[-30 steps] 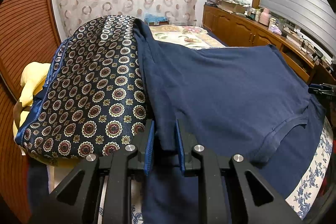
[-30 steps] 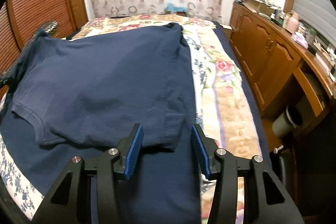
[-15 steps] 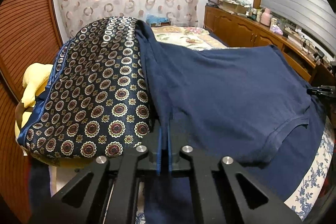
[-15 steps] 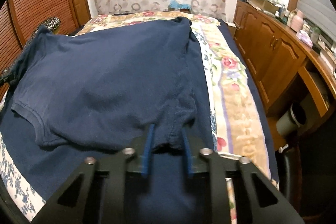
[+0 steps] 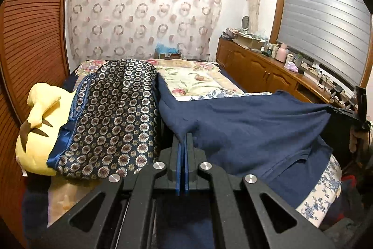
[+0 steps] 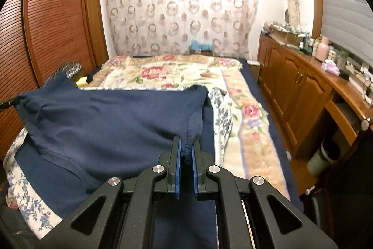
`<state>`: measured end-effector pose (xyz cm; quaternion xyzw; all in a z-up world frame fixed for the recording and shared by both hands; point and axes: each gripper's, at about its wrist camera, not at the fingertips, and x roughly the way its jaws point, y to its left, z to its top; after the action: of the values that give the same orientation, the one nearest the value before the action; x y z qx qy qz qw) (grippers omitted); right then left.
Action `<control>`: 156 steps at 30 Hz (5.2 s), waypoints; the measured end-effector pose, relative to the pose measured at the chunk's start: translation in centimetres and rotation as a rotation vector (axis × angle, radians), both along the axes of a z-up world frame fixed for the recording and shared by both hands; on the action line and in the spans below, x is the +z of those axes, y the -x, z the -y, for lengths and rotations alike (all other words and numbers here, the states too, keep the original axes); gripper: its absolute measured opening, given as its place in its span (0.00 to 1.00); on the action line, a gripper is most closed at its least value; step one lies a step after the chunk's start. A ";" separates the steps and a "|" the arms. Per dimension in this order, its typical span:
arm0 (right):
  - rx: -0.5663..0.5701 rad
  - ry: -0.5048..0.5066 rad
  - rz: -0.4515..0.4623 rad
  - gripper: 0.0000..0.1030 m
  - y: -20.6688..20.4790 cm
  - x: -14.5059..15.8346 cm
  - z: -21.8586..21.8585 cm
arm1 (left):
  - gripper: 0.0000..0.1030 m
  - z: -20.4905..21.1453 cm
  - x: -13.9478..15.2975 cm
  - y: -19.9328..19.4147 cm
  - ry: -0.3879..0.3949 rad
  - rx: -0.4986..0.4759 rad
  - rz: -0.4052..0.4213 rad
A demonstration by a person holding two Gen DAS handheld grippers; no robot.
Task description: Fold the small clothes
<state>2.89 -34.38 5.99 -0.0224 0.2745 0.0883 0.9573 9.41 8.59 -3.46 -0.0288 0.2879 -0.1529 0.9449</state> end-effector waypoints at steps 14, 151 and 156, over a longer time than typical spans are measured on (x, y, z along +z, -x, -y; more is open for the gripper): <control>-0.010 0.017 -0.054 0.07 6.4 -0.8 1.6 | 0.03 -0.6 -4.7 3.6 -0.035 0.028 -0.130; 0.022 0.003 -0.043 0.64 6.4 -6.5 -8.9 | 0.41 25.0 3.4 -3.2 -0.059 -0.498 0.033; 0.043 0.010 -0.048 0.64 5.5 -6.3 -9.5 | 0.61 24.6 3.0 -3.0 -0.064 -0.502 0.024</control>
<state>-2.66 -24.86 -0.28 -0.0307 0.2975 0.1080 0.9481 12.43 -15.98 -0.50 0.0755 0.2793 -0.3741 0.8811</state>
